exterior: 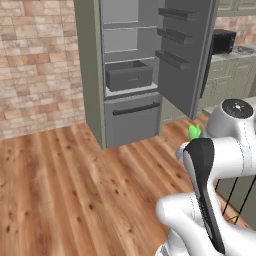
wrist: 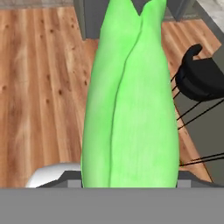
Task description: Place one corn and one chicken drumstick in each tupperware on the nearby counter, to pack two identical lunches.
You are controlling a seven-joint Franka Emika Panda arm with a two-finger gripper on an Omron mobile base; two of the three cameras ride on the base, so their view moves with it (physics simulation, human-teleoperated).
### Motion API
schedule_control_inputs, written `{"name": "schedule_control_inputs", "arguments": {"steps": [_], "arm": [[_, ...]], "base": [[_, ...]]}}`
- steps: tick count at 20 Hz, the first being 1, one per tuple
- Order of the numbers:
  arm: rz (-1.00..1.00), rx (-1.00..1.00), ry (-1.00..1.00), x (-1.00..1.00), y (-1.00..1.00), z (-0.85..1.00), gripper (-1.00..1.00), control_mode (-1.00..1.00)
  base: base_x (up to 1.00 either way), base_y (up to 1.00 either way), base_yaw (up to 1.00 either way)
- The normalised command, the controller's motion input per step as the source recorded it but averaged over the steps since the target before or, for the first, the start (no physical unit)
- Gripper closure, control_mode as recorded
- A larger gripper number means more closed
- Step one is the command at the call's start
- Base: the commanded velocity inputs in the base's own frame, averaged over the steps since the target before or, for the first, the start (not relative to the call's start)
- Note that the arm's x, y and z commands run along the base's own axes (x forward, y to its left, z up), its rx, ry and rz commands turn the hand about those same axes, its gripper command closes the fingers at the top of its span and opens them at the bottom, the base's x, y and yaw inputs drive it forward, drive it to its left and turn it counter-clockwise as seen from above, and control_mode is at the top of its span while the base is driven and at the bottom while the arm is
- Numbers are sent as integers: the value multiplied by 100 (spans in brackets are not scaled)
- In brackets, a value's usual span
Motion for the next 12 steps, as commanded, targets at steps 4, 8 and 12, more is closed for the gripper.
{"name": "schedule_control_inputs", "arguments": {"steps": [4, 8, 12], "arm": [[0, 0, 0, 0, 0, 0, 100, 100], [0, 0, 0, 0, 0, 0, 100, 100], [0, 0, 0, 0, 0, 0, 100, 100]], "base": [[-100, -34, 1], [-100, -51, 2], [-100, -61, 3]]}}
